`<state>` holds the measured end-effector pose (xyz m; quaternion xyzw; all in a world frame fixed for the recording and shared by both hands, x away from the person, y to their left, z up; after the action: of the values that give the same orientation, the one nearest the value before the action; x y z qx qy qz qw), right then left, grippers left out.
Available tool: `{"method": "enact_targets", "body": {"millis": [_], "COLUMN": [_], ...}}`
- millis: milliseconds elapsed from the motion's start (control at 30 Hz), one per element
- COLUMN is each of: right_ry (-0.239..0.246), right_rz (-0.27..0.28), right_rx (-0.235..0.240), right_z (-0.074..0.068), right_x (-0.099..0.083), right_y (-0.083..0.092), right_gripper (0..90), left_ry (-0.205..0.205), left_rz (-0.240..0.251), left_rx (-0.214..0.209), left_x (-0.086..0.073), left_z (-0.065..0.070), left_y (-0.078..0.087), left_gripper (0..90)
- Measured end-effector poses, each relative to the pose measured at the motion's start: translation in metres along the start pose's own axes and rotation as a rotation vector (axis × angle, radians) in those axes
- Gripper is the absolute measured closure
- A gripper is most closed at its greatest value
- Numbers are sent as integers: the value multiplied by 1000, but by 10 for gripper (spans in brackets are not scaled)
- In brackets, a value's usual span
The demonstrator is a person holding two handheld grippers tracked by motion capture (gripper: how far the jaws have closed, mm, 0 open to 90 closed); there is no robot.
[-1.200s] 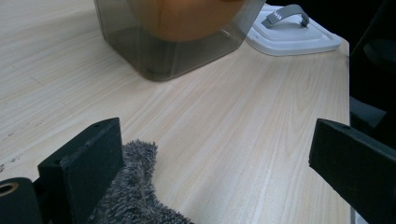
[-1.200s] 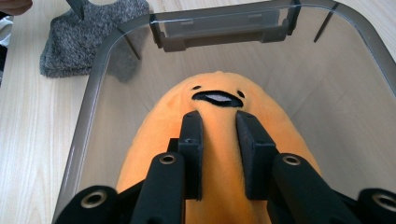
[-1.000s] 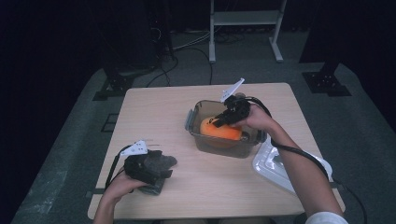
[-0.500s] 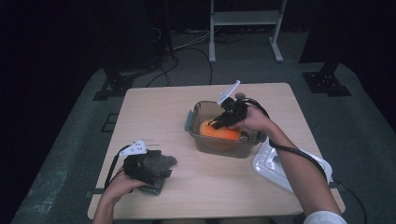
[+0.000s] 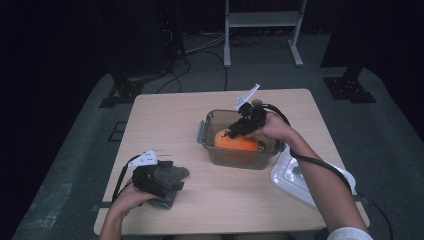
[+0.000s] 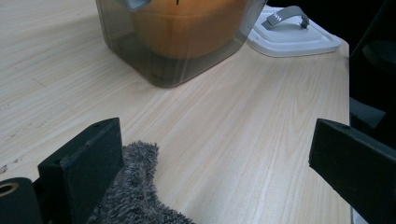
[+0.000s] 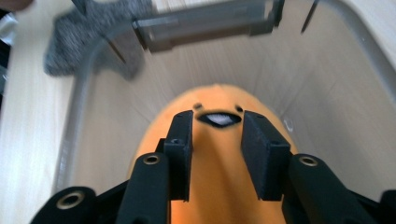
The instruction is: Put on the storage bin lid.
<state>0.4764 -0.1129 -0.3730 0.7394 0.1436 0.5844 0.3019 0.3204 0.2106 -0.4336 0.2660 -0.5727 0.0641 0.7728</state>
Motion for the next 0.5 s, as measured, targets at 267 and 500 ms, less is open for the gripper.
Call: {"method": "enact_targets", "body": {"millis": [267, 500], "right_ry": [4, -14], "right_rz": [47, 73], "right_rx": [8, 21], "right_z": [-5, -7], "right_x": [9, 5], "right_y": [11, 23], "right_gripper": [613, 590], "left_ry": [1, 0], "left_rz": [1, -2], "left_rx": [1, -1], "left_x": [0, 0], "left_z": [0, 0], "left_y": [0, -1], "left_gripper": [24, 24]}}
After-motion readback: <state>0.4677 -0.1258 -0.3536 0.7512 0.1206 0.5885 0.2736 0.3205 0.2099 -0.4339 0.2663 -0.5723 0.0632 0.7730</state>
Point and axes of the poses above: each handheld gripper's, and its own axes: y roughly backward along the jaws, x roughly out of its top, z roughly to its right, the point moved 2 cm from there along -y, roughly forward along the jaws, and after that the axes turned 10 degrees about z, right-handed, at the moved point
